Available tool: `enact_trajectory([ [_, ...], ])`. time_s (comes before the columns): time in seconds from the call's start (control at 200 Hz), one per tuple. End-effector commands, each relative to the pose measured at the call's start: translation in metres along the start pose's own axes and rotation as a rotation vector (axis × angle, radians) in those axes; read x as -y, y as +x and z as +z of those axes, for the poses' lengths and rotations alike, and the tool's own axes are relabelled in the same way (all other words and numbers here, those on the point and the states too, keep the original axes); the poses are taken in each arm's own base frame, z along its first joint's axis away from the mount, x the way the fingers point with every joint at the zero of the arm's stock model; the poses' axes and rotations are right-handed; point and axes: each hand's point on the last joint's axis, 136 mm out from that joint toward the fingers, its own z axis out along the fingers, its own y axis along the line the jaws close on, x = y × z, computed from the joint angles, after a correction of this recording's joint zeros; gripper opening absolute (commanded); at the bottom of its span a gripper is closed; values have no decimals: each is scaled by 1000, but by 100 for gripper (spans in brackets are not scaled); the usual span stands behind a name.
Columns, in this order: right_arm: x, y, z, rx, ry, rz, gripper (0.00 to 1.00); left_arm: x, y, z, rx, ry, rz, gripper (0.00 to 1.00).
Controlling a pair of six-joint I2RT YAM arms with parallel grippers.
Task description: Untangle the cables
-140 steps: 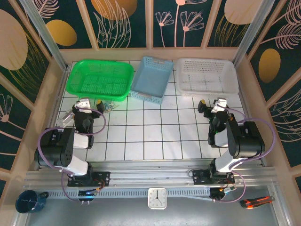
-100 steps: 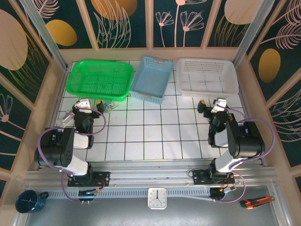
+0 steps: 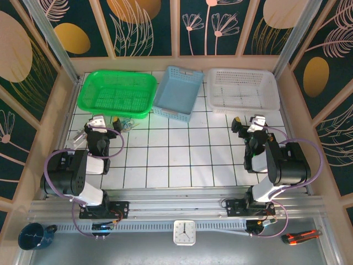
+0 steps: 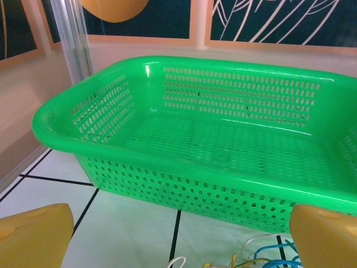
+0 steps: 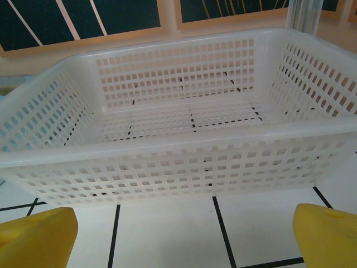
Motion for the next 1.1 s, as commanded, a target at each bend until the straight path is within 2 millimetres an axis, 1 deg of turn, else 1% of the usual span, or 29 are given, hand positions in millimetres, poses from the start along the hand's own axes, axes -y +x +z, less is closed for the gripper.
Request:
enact_trajectory([
  [0.0,0,-10,0,36,-3,8,99,-9,-8,-4,45,-48,-40,99],
  [0.325,0,-10,0,35,-3,8,99,-11,-8,-3,41,-57,-43,99],
  [0.505,2,-12,-1,43,0,11,99,-14,-11,-5,52,-70,-49,99],
  [0.58,4,-24,-11,73,20,19,99,-15,-20,-6,57,-80,-53,99],
  [0.666,10,-42,-19,101,62,32,99,-16,-31,-2,28,-97,-50,99],
  [0.766,16,-65,-22,75,114,75,99,-18,-57,-2,31,-123,-77,99],
  [0.771,16,-68,-22,80,115,81,99,-19,-59,-2,33,-126,-81,99],
  [0.776,16,-67,-21,67,120,83,99,-19,-62,-2,37,-127,-86,99],
  [0.816,20,-76,-21,38,150,114,99,-20,-73,-4,42,-137,-116,99],
  [0.836,22,-85,-20,40,168,144,99,-20,-79,-6,43,-136,-132,99],
  [0.881,34,-96,-21,42,238,245,99,-16,-90,-9,38,-114,-165,99],
  [0.931,53,-100,-27,23,363,424,99,-8,-100,-11,18,-75,-208,99],
  [0.956,56,-104,-29,16,383,489,99,-3,-103,-13,2,-49,-231,99],
  [0.971,56,-108,-28,12,370,502,99,-1,-104,-14,-13,-36,-248,99],
  [1.026,39,-121,-23,-19,250,514,99,11,-104,-17,-71,22,-309,99],
  [1.096,15,-133,-21,-47,116,511,99,27,-97,-25,-146,105,-395,99],
])
